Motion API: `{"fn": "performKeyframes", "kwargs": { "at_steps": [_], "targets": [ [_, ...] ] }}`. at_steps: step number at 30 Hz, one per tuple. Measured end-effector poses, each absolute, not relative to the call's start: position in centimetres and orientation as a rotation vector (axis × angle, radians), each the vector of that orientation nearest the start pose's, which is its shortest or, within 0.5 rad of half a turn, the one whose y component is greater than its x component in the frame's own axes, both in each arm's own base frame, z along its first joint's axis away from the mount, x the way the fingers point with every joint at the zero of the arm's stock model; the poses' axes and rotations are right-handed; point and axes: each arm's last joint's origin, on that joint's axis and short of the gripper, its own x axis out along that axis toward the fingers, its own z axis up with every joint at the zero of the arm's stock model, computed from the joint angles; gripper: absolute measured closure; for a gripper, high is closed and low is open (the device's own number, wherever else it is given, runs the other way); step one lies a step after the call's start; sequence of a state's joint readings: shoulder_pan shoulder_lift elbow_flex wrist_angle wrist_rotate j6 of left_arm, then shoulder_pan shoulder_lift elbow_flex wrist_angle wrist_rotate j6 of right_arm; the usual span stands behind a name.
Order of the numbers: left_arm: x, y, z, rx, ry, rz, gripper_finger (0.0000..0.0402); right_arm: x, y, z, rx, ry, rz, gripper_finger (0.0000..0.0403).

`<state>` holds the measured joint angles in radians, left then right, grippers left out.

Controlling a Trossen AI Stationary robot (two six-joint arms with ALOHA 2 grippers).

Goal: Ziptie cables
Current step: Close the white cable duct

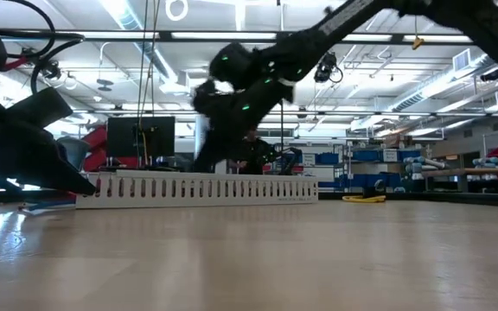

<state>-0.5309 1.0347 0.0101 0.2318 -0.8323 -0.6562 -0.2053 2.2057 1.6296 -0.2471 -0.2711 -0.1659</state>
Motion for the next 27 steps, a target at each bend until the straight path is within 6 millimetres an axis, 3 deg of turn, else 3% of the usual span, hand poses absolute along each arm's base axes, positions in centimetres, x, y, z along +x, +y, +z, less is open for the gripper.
{"fn": "performKeyframes", "kwargs": {
  "at_steps": [3, 6, 10, 15, 19, 21, 27],
  "targets": [
    [11.9, -4.4, 9.0, -0.131, 0.484, 0.469, 0.0193, 50.2, -7.2, 15.4, -0.007, 0.661, 0.188, 0.0403],
    [12.0, -4.4, 9.1, -0.147, 0.475, 0.473, 0.0193, 51.8, -5.9, 16.4, -0.052, 0.622, 0.233, 0.0403],
    [12.2, -4.2, 9.2, -0.155, 0.464, 0.486, 0.0193, 51.6, -5.6, 18.0, -0.089, 0.64, 0.247, 0.0403],
    [12.1, -4.3, 9.1, -0.153, 0.485, 0.472, 0.0193, 49.7, -7.1, 21.4, -0.091, 0.707, 0.181, 0.0403],
    [12.1, -4.3, 9.0, -0.157, 0.494, 0.46, 0.0193, 48.0, -8.4, 19.7, -0.062, 0.925, 0.141, 0.0403],
    [12.1, -4.3, 9.0, -0.158, 0.495, 0.459, 0.0193, 48.0, -8.9, 18.8, -0.05, 0.941, 0.142, 0.0403],
    [12.4, -4.1, 9.2, -0.124, 0.488, 0.458, 0.0193, 51.1, -7.4, 16.5, -0.059, 0.804, 0.223, 0.0403]
  ]
}}
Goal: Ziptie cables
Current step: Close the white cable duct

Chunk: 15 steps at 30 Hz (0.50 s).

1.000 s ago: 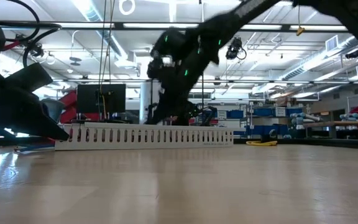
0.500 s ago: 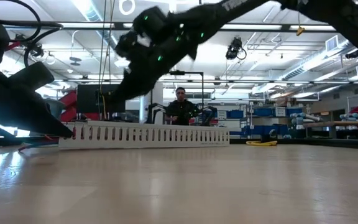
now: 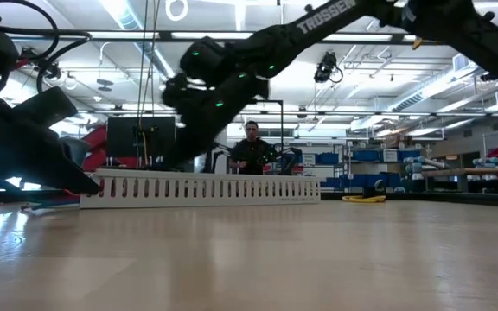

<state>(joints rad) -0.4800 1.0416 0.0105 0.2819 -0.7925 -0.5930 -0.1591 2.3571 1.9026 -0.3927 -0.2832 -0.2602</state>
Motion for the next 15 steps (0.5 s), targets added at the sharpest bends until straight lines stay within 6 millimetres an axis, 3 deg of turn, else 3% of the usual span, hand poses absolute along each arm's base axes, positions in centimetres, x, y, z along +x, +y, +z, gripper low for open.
{"fn": "performKeyframes", "kwargs": {
  "at_steps": [6, 10, 15],
  "targets": [
    [12.7, -3.6, 9.4, -0.122, 0.485, 0.467, 0.0193, 54.0, -5.7, 15.6, -0.09, 0.75, 0.276, 0.0403],
    [12.8, -3.5, 9.4, -0.127, 0.486, 0.471, 0.0193, 53.9, -5.7, 16.9, -0.094, 0.724, 0.279, 0.0403],
    [12.8, -3.5, 9.5, -0.128, 0.474, 0.481, 0.0193, 53.0, -6.2, 20.8, -0.089, 0.672, 0.291, 0.0403]
  ]
}}
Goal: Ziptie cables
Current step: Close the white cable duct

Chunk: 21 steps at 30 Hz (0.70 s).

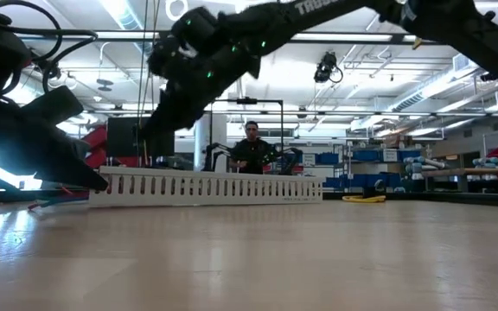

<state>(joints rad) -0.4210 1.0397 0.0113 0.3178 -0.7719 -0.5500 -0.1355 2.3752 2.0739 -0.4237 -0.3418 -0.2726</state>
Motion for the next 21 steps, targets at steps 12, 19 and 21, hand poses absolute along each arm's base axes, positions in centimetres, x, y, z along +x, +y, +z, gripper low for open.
{"fn": "performKeyframes", "kwargs": {
  "at_steps": [12, 19, 21],
  "targets": [
    [12.8, -3.3, 9.4, -0.13, 0.487, 0.483, 0.0192, 51.0, -8.0, 17.8, -0.053, 0.917, 0.211, 0.0403],
    [13.1, -3.0, 9.5, -0.125, 0.486, 0.49, 0.0192, 52.7, -6.0, 16.6, -0.071, 0.777, 0.327, 0.0403],
    [13.1, -3.0, 9.5, -0.127, 0.482, 0.488, 0.0192, 53.0, -6.0, 16.8, -0.05, 0.722, 0.348, 0.0403]
  ]
}}
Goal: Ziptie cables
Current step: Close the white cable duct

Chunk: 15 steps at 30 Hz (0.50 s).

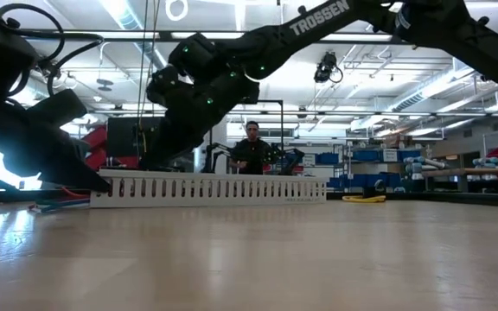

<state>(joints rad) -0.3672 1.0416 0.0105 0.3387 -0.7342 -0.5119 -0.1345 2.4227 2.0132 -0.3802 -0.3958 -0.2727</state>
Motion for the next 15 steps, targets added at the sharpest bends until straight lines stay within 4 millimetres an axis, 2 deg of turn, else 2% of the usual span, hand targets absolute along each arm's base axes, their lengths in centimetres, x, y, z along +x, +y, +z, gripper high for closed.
{"fn": "performKeyframes", "kwargs": {
  "at_steps": [6, 10, 15],
  "targets": [
    [13.2, -2.9, 9.7, -0.127, 0.457, 0.51, 0.0192, 53.0, -6.2, 18.1, -0.072, 0.686, 0.307, 0.0403],
    [13.1, -2.9, 9.6, -0.207, 0.44, 0.531, 0.0192, 52.8, -6.2, 19.8, -0.088, 0.65, 0.3, 0.0403],
    [12.9, -2.8, 9.3, -0.2, 0.473, 0.538, 0.0187, 52.6, -6.2, 19.9, -0.081, 0.661, 0.308, 0.0403]
  ]
}}
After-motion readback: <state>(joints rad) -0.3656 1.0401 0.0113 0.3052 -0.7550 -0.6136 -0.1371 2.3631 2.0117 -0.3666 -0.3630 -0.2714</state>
